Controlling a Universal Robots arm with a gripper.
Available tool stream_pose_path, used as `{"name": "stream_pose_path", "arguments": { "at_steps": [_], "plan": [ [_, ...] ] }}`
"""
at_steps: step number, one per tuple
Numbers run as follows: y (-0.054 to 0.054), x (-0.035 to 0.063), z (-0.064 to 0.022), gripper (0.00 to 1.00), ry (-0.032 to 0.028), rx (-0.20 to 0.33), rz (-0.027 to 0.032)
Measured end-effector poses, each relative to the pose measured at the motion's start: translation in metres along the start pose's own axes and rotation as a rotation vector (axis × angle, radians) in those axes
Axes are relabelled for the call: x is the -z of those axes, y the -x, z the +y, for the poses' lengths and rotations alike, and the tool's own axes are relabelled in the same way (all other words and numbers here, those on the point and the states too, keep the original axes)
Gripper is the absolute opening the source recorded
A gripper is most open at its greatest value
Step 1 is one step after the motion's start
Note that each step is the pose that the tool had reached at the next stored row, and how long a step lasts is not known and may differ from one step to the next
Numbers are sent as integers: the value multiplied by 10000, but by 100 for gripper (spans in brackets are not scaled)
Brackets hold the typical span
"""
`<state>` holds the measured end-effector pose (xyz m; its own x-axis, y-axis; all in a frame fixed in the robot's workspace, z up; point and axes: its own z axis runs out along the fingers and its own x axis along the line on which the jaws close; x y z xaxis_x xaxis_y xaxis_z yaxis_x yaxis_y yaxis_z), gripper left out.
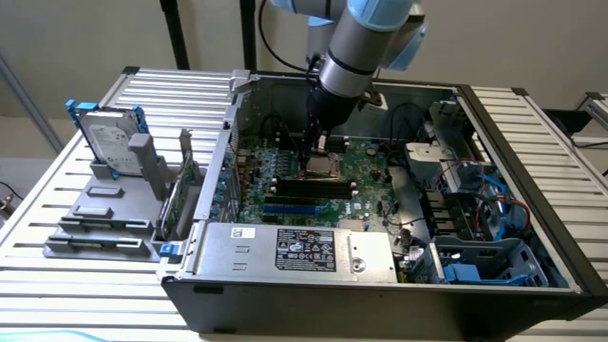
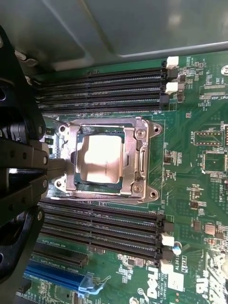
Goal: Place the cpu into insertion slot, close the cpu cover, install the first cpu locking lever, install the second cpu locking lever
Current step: 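Close the cpu cover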
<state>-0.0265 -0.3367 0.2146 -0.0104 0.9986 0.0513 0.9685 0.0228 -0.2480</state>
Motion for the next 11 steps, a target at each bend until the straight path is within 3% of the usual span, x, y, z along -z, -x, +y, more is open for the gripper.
{"name": "stream_pose_path", "arguments": {
  "at_steps": [5,11],
  "plan": [
    [4,-71,16,11,2,14,66],
    [8,-144,35,11,-1,17,72]
  ]
}}
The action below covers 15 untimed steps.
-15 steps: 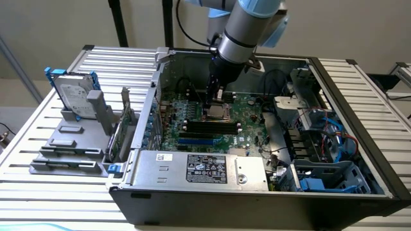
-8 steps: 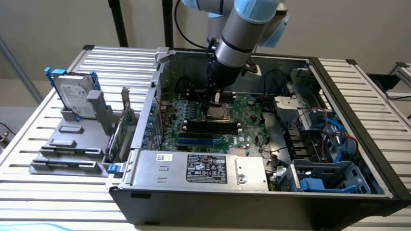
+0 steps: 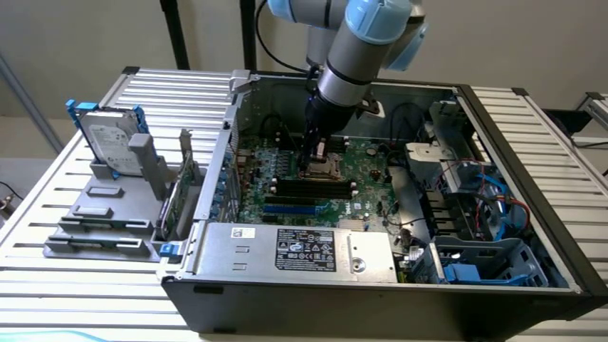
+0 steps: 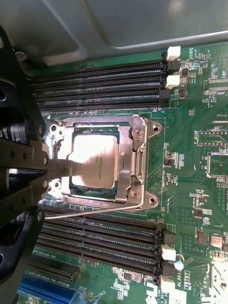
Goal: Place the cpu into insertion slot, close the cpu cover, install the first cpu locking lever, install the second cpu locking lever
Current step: 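Close the cpu cover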
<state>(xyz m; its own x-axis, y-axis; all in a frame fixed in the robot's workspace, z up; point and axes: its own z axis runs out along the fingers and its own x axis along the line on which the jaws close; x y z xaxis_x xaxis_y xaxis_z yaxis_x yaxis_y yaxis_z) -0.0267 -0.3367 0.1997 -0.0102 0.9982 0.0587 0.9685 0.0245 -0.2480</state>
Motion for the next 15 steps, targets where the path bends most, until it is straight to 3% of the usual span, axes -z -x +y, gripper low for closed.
{"name": "stream_pose_path", "arguments": {
  "at_steps": [3,7,15],
  "plan": [
    [-2,16,-4,11,-5,1,9],
    [8,109,-52,11,-16,3,15],
    [90,98,-380,11,-16,7,32]
  ]
}}
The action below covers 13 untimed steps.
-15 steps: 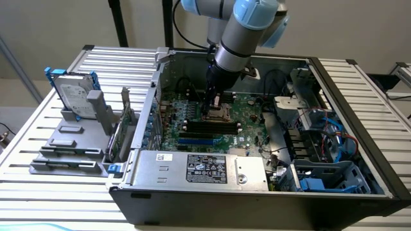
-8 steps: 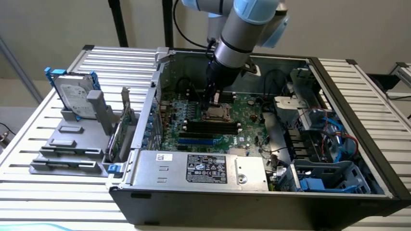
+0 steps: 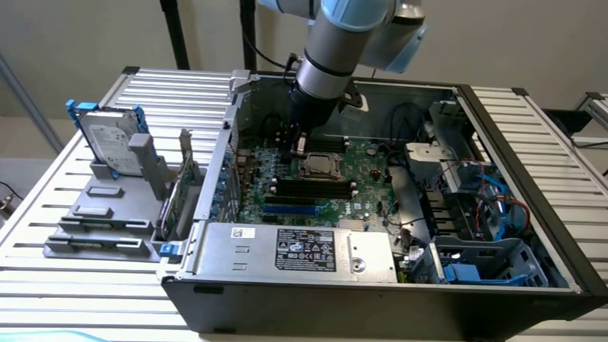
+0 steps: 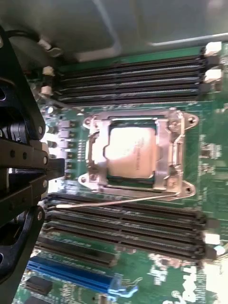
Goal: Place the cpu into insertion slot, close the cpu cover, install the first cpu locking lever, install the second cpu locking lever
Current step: 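Close the cpu cover, then install the first cpu locking lever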
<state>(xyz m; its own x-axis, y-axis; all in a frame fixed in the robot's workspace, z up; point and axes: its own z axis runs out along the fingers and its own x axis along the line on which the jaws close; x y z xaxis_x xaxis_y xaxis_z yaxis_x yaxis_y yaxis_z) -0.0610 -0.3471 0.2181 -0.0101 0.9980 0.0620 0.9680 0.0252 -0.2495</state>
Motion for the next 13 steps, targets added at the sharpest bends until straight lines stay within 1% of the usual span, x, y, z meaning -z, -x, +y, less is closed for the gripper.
{"name": "stream_pose_path", "arguments": {
  "at_steps": [1,2,13],
  "plan": [
    [2,-5,-26,11,1,1,4],
    [2,-5,-29,11,1,0,4],
    [2,-5,-29,11,0,1,3]
  ]
}}
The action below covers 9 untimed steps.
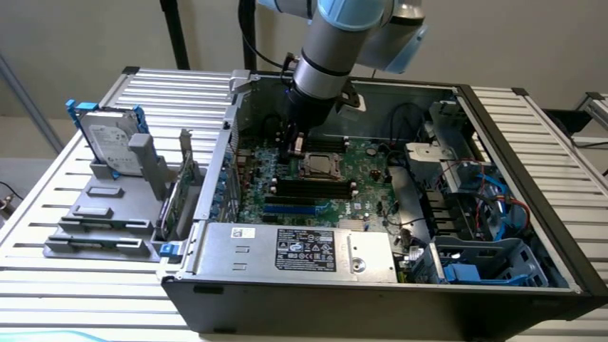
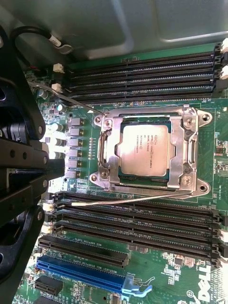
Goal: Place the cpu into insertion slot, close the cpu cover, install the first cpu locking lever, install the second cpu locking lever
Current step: 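Install the first cpu locking lever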
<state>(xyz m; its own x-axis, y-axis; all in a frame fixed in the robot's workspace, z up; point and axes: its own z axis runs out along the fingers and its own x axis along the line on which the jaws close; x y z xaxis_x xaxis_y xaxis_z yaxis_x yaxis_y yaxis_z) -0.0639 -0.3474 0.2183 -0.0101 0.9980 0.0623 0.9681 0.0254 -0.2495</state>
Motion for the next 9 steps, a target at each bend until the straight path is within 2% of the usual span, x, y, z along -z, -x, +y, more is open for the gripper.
{"name": "stream_pose_path", "arguments": {
  "at_steps": [4,5,7,9],
  "plan": [
    [0,0,0,11,-5,0,0],
    [3,0,-4,11,-27,-6,18],
    [3,-3,-12,11,-69,-95,92],
    [3,-2,-20,11,-121,-188,192]
  ]
}}
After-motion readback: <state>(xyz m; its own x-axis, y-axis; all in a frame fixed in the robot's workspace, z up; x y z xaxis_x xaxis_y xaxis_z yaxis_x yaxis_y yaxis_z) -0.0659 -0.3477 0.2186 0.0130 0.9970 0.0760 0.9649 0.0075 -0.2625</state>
